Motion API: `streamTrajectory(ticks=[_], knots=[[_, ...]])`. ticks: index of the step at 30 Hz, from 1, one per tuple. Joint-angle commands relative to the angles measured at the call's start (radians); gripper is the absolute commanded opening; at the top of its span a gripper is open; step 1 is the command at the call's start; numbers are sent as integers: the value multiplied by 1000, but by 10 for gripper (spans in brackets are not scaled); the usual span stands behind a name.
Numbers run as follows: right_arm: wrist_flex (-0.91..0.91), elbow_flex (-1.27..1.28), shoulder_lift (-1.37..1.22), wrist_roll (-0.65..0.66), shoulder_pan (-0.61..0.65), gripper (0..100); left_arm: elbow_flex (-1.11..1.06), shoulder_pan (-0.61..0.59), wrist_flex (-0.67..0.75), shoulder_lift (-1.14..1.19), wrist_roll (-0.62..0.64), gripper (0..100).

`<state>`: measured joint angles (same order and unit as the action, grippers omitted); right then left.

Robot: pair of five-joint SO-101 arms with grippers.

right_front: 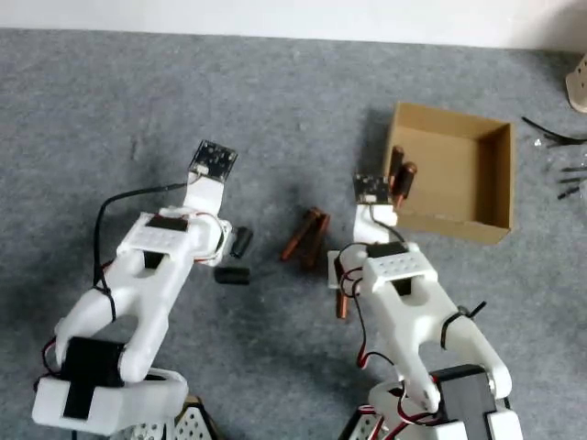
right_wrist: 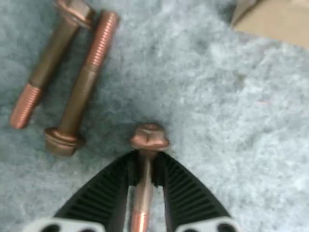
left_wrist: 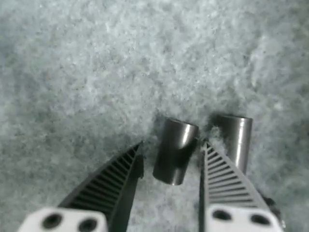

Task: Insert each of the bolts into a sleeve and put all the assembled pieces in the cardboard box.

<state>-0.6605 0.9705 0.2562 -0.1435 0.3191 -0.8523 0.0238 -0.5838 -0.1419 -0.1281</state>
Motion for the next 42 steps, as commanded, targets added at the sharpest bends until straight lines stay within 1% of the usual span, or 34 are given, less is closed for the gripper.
streamTrajectory(ticks=[1,4,7,9,13,14,19,23,26,28,32,38,42], knots=[[19,-2,41,11,-21,4,122,-13,-87,68,0,188],[19,-2,41,11,-21,4,193,-15,-155,140,0,188],[19,-2,41,11,-21,4,205,-15,-163,157,0,184],[19,-2,41,11,-21,4,202,-15,-163,153,0,146],[19,-2,41,11,-21,4,202,-15,-163,153,0,14],[19,-2,41,11,-21,4,202,-15,-163,153,0,1],[19,-2,44,11,-21,4,200,-15,-173,150,-2,5],[19,1,50,11,-28,4,177,-5,-193,113,-55,5],[19,-2,51,11,-59,4,62,-5,-147,-28,-55,5],[19,-2,51,11,-84,4,-56,-4,-69,-166,-55,5],[19,-2,51,11,-99,4,-312,42,72,-483,-57,5],[33,-5,54,6,-97,4,-549,50,92,-911,-57,5],[102,4,166,5,-96,4,-656,53,89,-1144,-55,5]])
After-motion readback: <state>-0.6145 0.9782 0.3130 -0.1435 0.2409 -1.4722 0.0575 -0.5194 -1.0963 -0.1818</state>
